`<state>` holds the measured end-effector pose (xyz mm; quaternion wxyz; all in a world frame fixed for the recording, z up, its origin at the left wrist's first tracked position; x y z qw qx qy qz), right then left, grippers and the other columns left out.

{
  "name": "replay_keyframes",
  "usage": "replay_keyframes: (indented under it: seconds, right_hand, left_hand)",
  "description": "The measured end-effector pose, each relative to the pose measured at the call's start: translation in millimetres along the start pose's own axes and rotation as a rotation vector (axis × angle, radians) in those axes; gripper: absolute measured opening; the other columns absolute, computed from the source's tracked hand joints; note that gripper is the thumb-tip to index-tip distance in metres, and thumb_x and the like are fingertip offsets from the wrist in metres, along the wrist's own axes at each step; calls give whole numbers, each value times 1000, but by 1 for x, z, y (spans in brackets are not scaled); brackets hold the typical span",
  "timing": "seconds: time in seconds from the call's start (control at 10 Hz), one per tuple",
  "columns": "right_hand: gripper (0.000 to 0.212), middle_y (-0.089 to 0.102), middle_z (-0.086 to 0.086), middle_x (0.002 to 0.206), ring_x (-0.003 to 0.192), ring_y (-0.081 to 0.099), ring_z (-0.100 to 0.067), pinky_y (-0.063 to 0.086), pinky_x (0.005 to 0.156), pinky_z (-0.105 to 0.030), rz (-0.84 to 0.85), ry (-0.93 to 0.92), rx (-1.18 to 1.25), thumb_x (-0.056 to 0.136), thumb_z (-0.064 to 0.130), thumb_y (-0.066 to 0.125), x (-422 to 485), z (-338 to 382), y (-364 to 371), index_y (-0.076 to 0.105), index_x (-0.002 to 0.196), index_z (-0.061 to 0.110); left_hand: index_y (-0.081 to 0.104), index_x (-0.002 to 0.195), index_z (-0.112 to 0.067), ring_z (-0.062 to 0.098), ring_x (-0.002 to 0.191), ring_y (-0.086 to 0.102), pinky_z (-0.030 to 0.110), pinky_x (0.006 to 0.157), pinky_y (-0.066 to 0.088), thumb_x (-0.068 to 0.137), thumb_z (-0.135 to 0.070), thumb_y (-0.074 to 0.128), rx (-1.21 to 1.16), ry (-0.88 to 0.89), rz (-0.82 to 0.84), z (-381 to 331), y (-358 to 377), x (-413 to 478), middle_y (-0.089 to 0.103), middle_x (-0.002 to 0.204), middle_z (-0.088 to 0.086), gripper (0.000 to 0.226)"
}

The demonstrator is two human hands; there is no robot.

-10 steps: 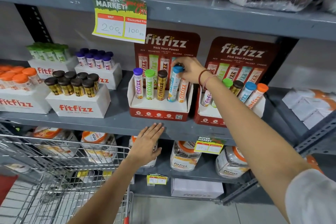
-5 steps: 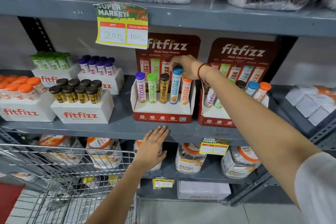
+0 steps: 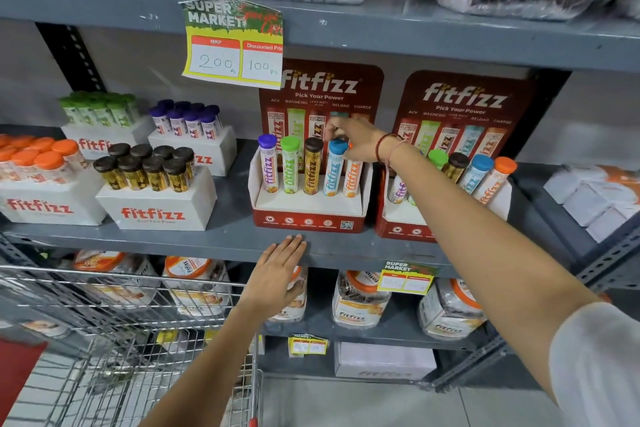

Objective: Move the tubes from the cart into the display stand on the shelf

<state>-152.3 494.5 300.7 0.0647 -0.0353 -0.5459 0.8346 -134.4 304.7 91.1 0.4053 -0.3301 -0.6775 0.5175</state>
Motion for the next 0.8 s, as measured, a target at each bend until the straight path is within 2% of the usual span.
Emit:
replay_keyframes:
  seconds: [0.1, 0.2, 0.4, 0.6, 0.7, 0.8]
  right_hand:
    - [45, 56, -8, 124, 114, 51, -26, 46, 98, -42, -10, 21, -145, 75, 14, 72, 3, 0, -3, 52, 115, 16]
    - [47, 58, -10, 120, 112, 51, -28, 45, 97, -44, -39, 81, -271, 79, 36, 68, 8, -3, -2, 55, 117, 12]
    - [38, 59, -12, 121, 115, 45, -29, 40, 92, -38, -72, 90, -281, 85, 32, 63, 10, -8, 3, 59, 118, 14]
    - [46, 49, -14, 131, 121, 43, -30, 39, 98, -40, -68, 137, -282, 86, 33, 61, 5, -9, 4, 50, 127, 15]
    - [50, 44, -15, 139, 132, 33, -31, 32, 108, -44, -130, 138, -240, 89, 30, 58, -14, 0, 3, 44, 133, 11]
    - [42, 49, -13, 136, 132, 36, -28, 35, 109, -41, -411, 90, -157, 90, 25, 56, -46, 4, -6, 50, 128, 10]
  left_hand:
    - [10, 146, -18, 16, 143, 7, 33, 112, -6, 92, -42, 44, 8, 5, 9, 2, -1, -1, 13, 156, 1, 68]
    - [10, 146, -18, 16, 143, 7, 33, 112, -6, 92, -42, 44, 11, -5, 24, 2, 1, 0, 13, 156, 1, 68]
    - [12, 146, -17, 16, 143, 8, 33, 113, -4, 92, -42, 46, 10, -11, 31, 1, 0, 0, 14, 156, 1, 68]
    - [14, 145, -16, 17, 143, 10, 35, 115, 3, 91, -39, 48, -16, -16, 40, -1, -6, 1, 15, 156, 2, 68]
    - [25, 143, -15, 19, 140, 22, 38, 114, 16, 89, -36, 53, -74, -48, 55, -4, -17, 4, 27, 153, 3, 64]
    - [37, 137, -16, 25, 129, 41, 42, 103, 35, 86, -31, 58, -133, -89, 89, -6, -36, 19, 44, 144, 7, 57]
Point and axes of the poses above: each hand's wrist, its own x-axis towards the middle knuckle, its own y-axis out of the palm, z = x × y, the point moved 6 cm from there along x, towards the middle knuckle
